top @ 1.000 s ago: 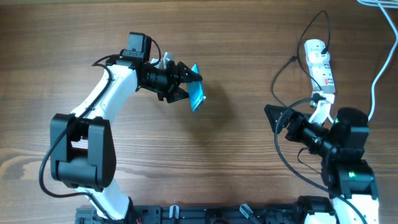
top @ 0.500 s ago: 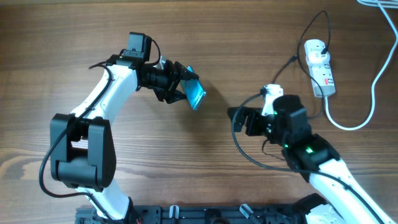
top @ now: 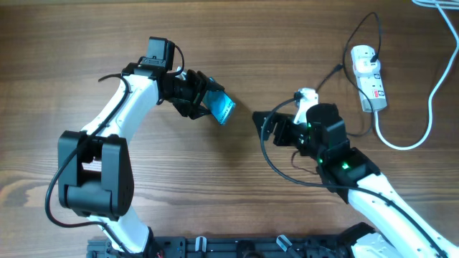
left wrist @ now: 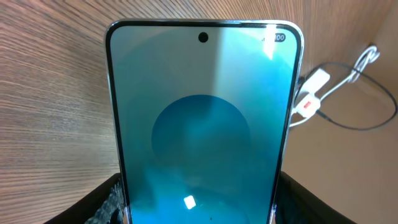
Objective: Plug charger to phone and switch on socket
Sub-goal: 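Move the right gripper left toward the phone held by the left gripper, then close the right gripper on the phone's side edge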
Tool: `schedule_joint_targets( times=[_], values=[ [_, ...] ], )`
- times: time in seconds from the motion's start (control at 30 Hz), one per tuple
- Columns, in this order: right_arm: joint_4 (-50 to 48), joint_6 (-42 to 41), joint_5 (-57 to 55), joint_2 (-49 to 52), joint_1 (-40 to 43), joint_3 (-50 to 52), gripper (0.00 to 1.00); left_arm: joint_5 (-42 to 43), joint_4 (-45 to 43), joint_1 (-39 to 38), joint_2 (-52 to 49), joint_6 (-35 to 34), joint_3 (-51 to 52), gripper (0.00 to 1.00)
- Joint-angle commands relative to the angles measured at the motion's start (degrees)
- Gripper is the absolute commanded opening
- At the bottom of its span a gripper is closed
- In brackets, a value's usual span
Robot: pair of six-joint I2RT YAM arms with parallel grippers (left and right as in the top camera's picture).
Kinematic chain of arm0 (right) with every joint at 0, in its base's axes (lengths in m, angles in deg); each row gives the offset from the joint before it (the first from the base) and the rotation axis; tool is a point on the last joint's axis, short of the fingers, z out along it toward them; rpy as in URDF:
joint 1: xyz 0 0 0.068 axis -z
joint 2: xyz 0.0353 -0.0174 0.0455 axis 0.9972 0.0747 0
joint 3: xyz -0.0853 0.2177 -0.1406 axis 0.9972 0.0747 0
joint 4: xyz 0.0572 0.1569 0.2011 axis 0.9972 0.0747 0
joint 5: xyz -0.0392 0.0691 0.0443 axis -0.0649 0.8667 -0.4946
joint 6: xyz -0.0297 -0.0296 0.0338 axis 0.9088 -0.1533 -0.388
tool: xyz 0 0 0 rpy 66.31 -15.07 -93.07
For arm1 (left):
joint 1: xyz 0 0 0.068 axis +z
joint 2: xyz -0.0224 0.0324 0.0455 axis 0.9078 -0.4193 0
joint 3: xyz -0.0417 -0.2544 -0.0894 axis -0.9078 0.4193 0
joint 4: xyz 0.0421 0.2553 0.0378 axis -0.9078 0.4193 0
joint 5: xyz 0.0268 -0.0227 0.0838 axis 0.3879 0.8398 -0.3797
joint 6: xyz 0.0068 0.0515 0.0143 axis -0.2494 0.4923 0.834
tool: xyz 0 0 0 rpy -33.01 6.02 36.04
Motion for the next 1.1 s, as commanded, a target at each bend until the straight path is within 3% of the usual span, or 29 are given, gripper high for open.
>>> schedule_joint_targets(
  times=[0.0, 0.23, 0.37, 0.9, 1.07],
  values=[
    [-3.3, -1.0, 2.6, 4.7, -0.7, -0.9, 0.99, -0.5, -0.5, 0.2, 2.0, -2.7, -1.5, 0.54],
    [-22.0, -1.4, 4.3, 16.3, -5.6, -0.9, 0.96, -1.5, -0.7, -0.3, 2.0, -4.0, -1.5, 0.52],
    [-26.6, -1.4, 3.4, 20.0, -7.0, -0.9, 0.92, -1.6, -0.7, -1.1, 2.0, -4.4, -1.5, 0.52],
    [-29.3, -2.0, -3.1, 21.0, -9.1, -0.9, 0.69, 1.0, -0.9, -4.1, 2.0, -7.0, -1.5, 0.49],
    [-30.8, -3.5, -4.2, 24.0, -9.1, -0.9, 0.66, 2.5, -0.9, -4.1, 2.0, -7.0, -1.5, 0.48]
  ],
)
